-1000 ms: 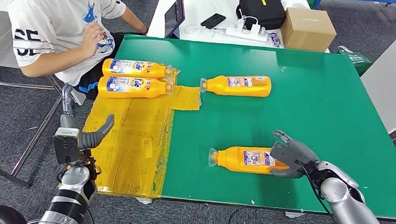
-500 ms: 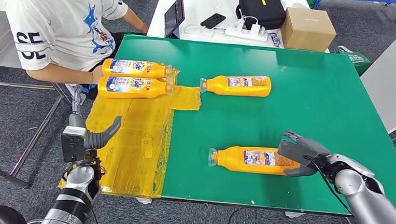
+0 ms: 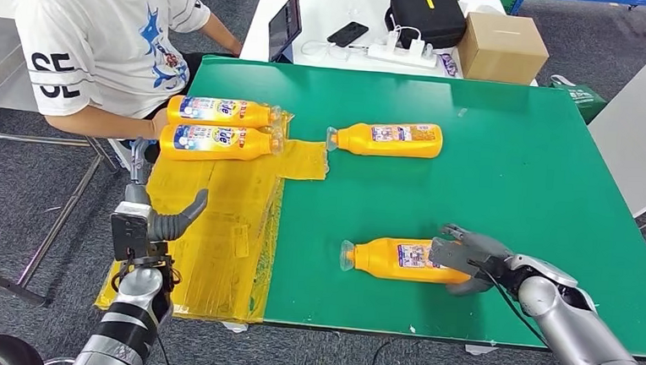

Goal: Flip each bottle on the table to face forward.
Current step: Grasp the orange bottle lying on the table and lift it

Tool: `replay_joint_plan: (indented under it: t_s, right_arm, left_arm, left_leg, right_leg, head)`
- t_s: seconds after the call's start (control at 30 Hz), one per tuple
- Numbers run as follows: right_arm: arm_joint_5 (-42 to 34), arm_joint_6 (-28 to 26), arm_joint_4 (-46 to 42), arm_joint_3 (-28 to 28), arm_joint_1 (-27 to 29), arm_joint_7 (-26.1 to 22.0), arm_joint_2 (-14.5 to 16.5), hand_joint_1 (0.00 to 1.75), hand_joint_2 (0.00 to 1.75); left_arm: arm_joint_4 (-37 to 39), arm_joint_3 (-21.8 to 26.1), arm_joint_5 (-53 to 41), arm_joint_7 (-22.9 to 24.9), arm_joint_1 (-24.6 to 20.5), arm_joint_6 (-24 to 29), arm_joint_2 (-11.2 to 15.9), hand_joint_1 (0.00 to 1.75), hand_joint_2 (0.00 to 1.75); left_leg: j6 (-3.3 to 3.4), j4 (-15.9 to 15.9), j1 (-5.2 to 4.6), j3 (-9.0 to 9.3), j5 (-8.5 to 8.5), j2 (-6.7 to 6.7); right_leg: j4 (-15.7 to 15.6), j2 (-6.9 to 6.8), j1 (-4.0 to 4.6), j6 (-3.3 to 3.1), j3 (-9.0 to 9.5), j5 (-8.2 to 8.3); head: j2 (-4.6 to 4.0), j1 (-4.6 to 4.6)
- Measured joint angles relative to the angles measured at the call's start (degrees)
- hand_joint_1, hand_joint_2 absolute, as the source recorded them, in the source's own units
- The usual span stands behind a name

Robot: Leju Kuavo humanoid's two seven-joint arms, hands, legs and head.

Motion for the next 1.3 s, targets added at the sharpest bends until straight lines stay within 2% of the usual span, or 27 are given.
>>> replay_joint_plan:
  t_s: [0.27,0.3,0.43,0.47,0.93,1.3]
  right_arm:
    - [2.2,-5.4,9.8,4.7,-5.4,-3.0,6.5,0.00,1.75]
    - [2.2,-5.6,10.6,5.0,-5.8,-3.3,7.0,0.06,1.75]
    - [2.2,-5.7,12.6,6.1,-7.0,-4.2,8.3,1.68,1.75]
    - [2.1,-5.6,12.9,6.4,-7.2,-4.4,8.5,1.75,1.75]
    - [-1.4,-5.6,12.3,7.0,-5.8,-6.6,7.8,1.75,1.75]
    - [-3.2,-9.9,8.2,5.2,-1.7,-7.8,7.7,1.75,1.75]
  left_arm:
    - [2.4,-1.0,0.3,0.0,-1.2,-0.3,-0.7,0.00,1.75]
    - [2.6,-1.1,0.4,0.0,-1.2,-0.4,-0.8,0.00,1.75]
    - [3.3,-1.1,0.8,0.0,-1.5,-1.0,-0.9,0.00,1.75]
    - [3.5,-1.1,1.0,0.0,-1.6,-1.1,-0.9,0.00,1.75]
    - [5.9,-1.1,1.5,0.0,-2.2,-3.6,-1.4,0.00,1.75]
    - [7.2,-1.1,1.7,0.0,-2.6,-4.2,-1.8,0.00,1.75]
  left_leg:
    - [-0.01,0.0,0.06,0.29,-0.01,0.28]
    - [-0.01,0.0,0.07,0.33,-0.01,0.28]
    - [-0.01,0.0,0.08,0.42,-0.01,0.28]
    - [-0.01,0.0,0.08,0.44,-0.01,0.28]
    - [-0.01,0.0,0.08,0.56,-0.01,0.27]
    - [-0.03,0.0,0.08,0.55,-0.05,0.25]
  right_leg:
    - [0.0,0.13,0.09,-0.05,0.13,0.04]
    - [0.0,0.13,0.11,-0.05,0.16,0.04]
    - [0.0,0.13,0.12,-0.05,0.26,0.04]
    - [0.0,0.13,0.12,-0.05,0.28,0.04]
    - [0.0,0.13,0.12,-0.05,0.40,0.04]
    - [0.0,0.13,0.12,-0.03,0.45,0.03]
  head:
    - [0.00,0.01]
    - [0.00,0.01]
    - [0.00,0.01]
    - [0.00,0.01]
    - [0.00,0.00]
    - [0.00,0.00]
